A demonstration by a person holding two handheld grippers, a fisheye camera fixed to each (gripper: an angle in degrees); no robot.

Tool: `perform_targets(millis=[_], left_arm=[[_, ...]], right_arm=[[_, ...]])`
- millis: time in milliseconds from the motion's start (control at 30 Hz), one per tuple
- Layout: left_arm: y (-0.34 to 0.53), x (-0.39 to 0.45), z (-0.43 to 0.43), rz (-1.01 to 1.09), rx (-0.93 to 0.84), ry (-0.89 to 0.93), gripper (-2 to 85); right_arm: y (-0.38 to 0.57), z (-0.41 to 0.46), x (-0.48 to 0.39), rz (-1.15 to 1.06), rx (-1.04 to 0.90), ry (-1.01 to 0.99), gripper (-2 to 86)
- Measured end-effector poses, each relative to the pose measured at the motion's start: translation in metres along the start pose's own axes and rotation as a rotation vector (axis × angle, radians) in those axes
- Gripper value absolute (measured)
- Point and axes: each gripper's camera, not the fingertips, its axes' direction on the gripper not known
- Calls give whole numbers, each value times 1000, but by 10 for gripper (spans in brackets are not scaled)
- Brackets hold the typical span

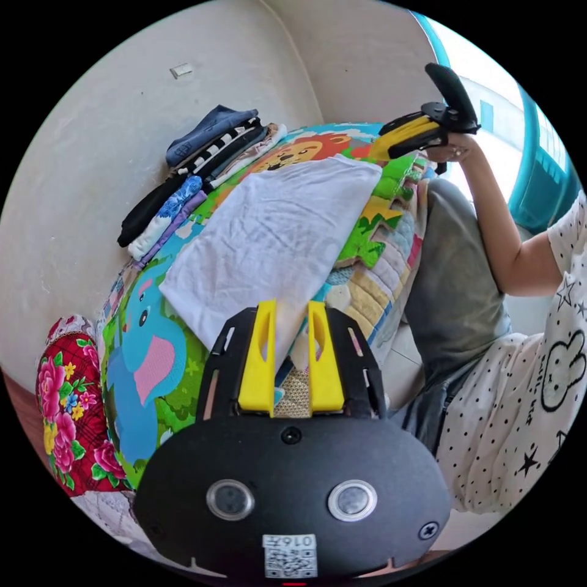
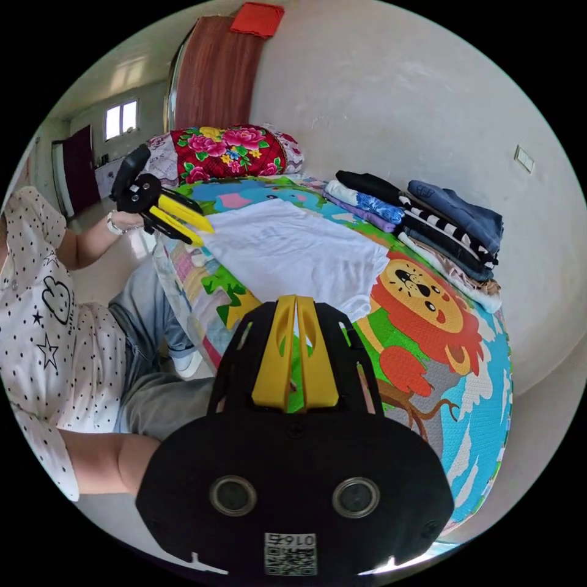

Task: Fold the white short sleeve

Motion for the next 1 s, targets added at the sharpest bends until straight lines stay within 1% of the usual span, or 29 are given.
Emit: perform_targets(millis=[67, 133, 200, 267, 333, 400, 467, 533, 633, 733, 800, 833, 867, 900, 967, 1000], left_arm=[[-1, 7, 0, 17, 2, -25, 73], [-4, 12, -2, 26, -4, -50, 60], [-9, 19, -8, 47, -9, -83, 21], [-14, 18, -15, 52, -15, -87, 4], [-20, 12, -24, 41, -10, -67, -3], [-27, -5, -35, 7, -1, -3, -6], [-31, -19, -42, -21, 10, 51, -7], [-33, -31, -50, -41, 32, 85, -8], [-34, -40, -59, -60, 57, 92, -7], [-33, -38, -59, -71, 65, 82, -3], [-31, -28, -56, -71, 77, 64, 8], [-30, -23, -55, -68, 80, 54, 12], [-31, -10, -53, -28, 81, 37, 43], [-32, 8, -53, 38, 86, 32, 77], [-37, 32, -55, 78, 115, -7, 116], [-42, 46, -55, 101, 137, -68, 122]], right_arm=[[-13, -19, -8, -41, 64, -40, -2], [-23, -28, -14, -65, 88, -51, 0], [-35, -34, -20, -89, 94, -48, 2], [-54, -35, -33, -130, 98, -10, 12], [-73, -31, -48, -177, 100, 52, 30], [-93, -23, -70, -256, 97, 104, 64], [-120, -6, -109, -396, 77, 160, 113], [-142, 12, -135, -467, 51, 209, 131], [-182, 48, -146, -400, -48, 291, 133], [-195, 84, -147, -433, -163, 325, 128], [-200, 97, -145, -434, -202, 401, 106], [-206, 101, -141, -418, -226, 440, 59], [-213, 99, -135, -386, -236, 409, 32], [-216, 98, -132, -363, -236, 389, 29], [-230, 93, -117, -258, -195, 332, 23], [-233, 93, -114, -240, -192, 316, 22]])
